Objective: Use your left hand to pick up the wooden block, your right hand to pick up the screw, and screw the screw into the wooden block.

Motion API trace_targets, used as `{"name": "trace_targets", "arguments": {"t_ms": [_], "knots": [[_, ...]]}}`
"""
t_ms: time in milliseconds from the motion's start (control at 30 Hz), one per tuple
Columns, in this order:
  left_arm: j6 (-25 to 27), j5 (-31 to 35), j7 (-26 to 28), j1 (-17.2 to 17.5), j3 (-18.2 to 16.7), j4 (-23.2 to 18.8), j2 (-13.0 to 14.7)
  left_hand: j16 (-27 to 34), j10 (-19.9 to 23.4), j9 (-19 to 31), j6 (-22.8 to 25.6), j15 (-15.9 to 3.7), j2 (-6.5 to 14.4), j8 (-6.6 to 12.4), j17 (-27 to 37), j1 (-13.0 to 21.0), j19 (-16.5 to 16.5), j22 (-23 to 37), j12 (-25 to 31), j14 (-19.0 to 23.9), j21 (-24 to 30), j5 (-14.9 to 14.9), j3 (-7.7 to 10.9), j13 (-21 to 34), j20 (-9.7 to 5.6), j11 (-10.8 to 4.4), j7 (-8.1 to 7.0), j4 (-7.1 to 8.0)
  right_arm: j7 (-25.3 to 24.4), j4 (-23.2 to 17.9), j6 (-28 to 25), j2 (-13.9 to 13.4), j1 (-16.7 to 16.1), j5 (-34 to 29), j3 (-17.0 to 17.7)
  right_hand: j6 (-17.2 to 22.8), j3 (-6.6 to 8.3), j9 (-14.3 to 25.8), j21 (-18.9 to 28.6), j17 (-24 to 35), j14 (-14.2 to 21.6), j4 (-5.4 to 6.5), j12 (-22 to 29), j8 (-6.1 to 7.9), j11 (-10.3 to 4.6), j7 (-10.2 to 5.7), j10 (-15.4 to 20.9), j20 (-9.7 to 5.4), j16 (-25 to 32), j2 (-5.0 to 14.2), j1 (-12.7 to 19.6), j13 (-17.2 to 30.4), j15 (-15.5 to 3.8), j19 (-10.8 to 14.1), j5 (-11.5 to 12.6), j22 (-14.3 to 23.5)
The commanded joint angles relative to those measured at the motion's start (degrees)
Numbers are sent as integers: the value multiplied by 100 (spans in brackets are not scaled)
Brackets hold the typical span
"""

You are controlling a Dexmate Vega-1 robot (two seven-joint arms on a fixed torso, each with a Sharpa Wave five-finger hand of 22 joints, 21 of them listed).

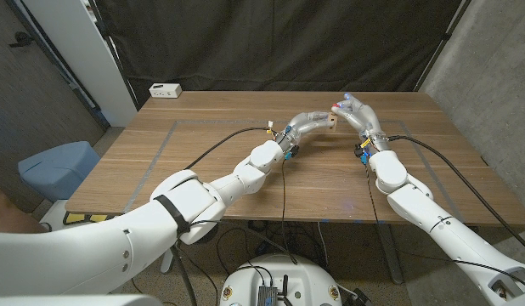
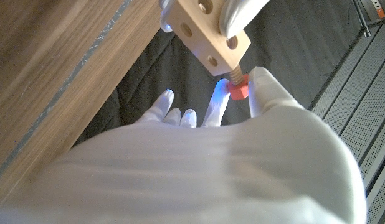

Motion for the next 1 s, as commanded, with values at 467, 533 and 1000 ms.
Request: {"name": "trace_targets", "arguments": {"t_ms": [467, 533, 1000], "knots": [[73, -46, -62, -95, 17, 161, -70, -9, 68, 16, 306, -560, 73, 44, 4, 3, 11, 6, 21, 44, 39, 41, -1, 27, 10, -1, 45, 30, 15, 35, 16, -9, -19, 37, 4, -21, -35, -23, 12, 14, -17, -2, -3, 42, -15, 3, -30, -160, 33, 27, -3, 24, -35, -29, 40, 19], [57, -38, -53, -88, 23, 149, -63, -9, 73, 16, 305, -560, 76, 44, 4, 8, 10, 6, 22, 44, 39, 42, 1, 28, 15, -1, 46, 28, 13, 42, 23, -2, -21, 46, 7, -12, -37, -26, 13, 15, -16, 0, -4, 47, -18, 12, -34, -163, 34, 31, -5, 24, -34, -28, 40, 18], [3, 9, 8, 23, 30, -78, 31, -8, 74, 17, 309, -568, 72, 44, 4, 8, 13, 6, 16, 53, 40, 41, -3, 32, 12, -2, 59, 27, 36, 94, 101, 2, -16, 42, 1, 22, -48, -53, 13, 12, -19, -5, -3, 66, -26, 10, -35, -162, 32, 31, -1, 24, -39, -32, 44, 19]]}}
